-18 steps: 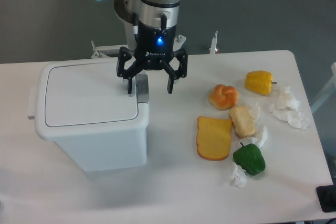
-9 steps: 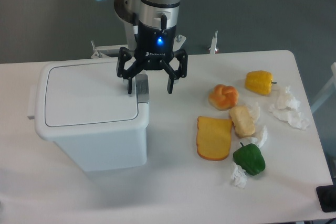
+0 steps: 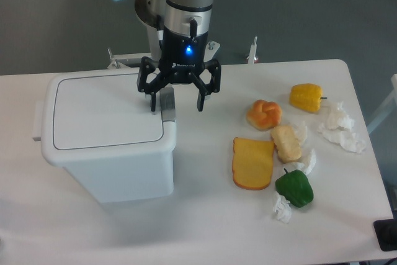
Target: Close the trash can
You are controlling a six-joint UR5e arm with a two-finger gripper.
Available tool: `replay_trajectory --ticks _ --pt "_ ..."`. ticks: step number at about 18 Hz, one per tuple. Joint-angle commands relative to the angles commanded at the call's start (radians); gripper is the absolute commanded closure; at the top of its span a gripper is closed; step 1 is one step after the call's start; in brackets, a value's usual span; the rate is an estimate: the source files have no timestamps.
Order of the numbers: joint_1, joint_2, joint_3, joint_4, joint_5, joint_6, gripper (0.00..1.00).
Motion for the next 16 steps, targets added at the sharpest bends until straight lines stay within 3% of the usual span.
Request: replay_trajectory --ticks 9,16 --pt "0.012 0.009 0.031 0.0 -0.008 0.0 0.0" --pt "0.073 0.011 0.069 0.002 -0.06 0.003 0.0"
